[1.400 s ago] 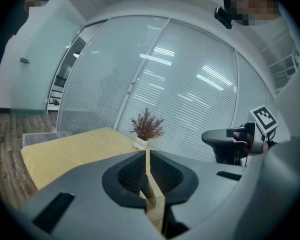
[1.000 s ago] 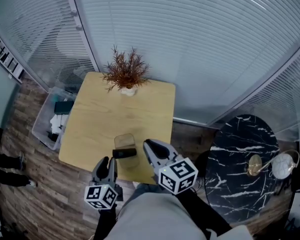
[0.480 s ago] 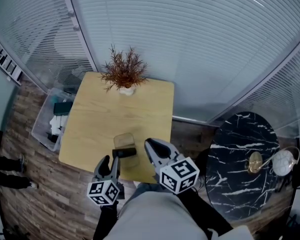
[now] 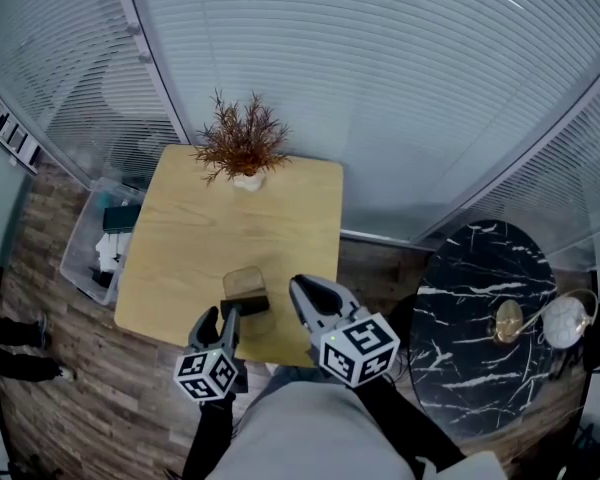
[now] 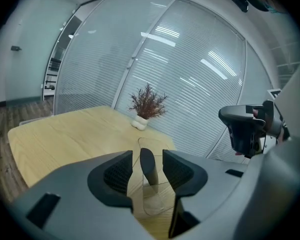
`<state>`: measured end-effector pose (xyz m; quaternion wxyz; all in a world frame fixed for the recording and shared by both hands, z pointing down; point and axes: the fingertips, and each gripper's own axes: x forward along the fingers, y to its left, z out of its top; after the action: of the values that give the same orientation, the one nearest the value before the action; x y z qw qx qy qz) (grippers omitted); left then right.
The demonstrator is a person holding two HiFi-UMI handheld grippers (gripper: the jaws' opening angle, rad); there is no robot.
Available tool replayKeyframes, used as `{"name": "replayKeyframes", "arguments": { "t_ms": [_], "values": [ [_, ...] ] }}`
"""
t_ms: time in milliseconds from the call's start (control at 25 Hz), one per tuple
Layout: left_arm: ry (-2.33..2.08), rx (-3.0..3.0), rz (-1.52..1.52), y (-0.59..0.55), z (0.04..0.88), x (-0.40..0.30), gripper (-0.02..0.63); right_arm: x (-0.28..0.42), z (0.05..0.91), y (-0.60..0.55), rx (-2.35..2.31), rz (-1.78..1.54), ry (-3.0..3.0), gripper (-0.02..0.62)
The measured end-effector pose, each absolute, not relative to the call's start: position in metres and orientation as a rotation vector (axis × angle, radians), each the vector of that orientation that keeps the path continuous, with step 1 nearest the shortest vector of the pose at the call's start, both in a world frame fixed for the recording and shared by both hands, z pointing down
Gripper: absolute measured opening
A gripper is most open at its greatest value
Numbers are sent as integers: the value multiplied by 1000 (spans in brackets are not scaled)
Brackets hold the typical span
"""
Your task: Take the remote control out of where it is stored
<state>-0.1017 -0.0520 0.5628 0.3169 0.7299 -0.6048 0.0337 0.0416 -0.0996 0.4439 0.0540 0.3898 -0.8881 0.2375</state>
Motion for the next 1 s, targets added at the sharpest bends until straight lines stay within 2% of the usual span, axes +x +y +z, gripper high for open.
{"name": "replayKeyframes", "arguments": {
  "t_ms": [1000],
  "values": [
    [-1593,1881,152,-58,580,-100,167,55,447,-101,1232,728,-2666,6]
  ]
}}
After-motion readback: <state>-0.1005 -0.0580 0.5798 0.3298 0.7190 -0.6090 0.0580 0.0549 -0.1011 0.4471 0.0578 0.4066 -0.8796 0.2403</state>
